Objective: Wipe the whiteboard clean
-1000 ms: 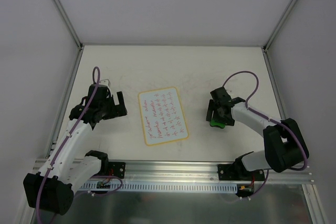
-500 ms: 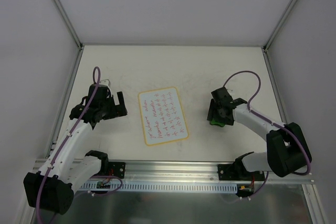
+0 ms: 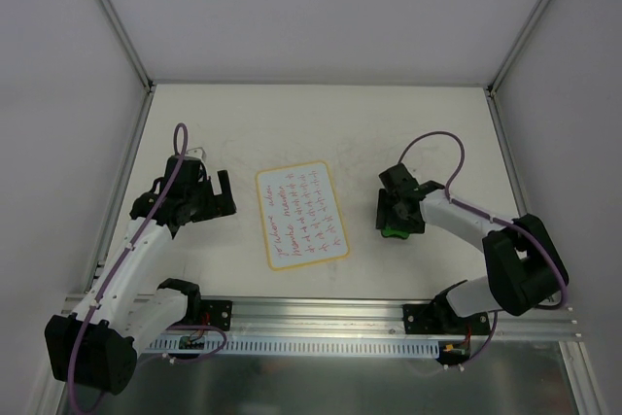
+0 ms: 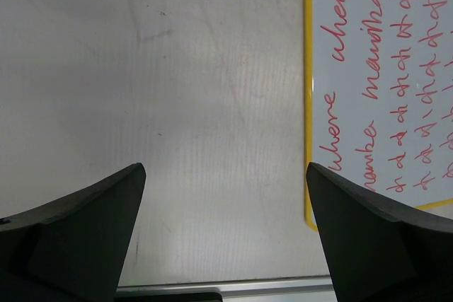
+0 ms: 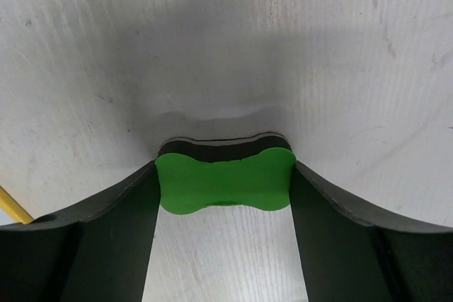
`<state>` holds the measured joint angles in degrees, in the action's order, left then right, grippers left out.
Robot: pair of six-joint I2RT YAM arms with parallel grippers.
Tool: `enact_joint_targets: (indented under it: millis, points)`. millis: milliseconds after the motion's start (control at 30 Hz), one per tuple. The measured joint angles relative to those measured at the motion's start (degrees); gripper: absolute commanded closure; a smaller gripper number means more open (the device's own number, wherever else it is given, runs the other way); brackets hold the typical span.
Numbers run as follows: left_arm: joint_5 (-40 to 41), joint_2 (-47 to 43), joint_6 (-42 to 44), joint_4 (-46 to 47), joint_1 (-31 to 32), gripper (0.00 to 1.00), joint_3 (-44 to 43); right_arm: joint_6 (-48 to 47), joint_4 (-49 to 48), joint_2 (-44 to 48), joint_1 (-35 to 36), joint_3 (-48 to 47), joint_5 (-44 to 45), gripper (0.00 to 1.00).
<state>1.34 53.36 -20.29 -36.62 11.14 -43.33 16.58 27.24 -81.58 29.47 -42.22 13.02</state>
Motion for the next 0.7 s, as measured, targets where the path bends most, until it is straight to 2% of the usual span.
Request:
enact_joint_targets:
  millis: [200, 300, 700]
  points:
    - [-0.04, 0.48, 0.0, 0.02, 0.0, 0.01, 0.0, -0.31, 0.0, -0.46, 0.24, -0.33, -0.04, 0.13]
    - [-0.07, 0.63, 0.02, 0.0, 0.0, 0.01, 0.0, -0.24, 0.02, -0.35, 0.33, -0.33, -0.04, 0.1]
    - [-0.48, 0.74, 0.02, 0.02, 0.0, 0.01, 0.0, 0.17, 0.07, 2.29, 0.39, -0.33, 0.04, 0.14]
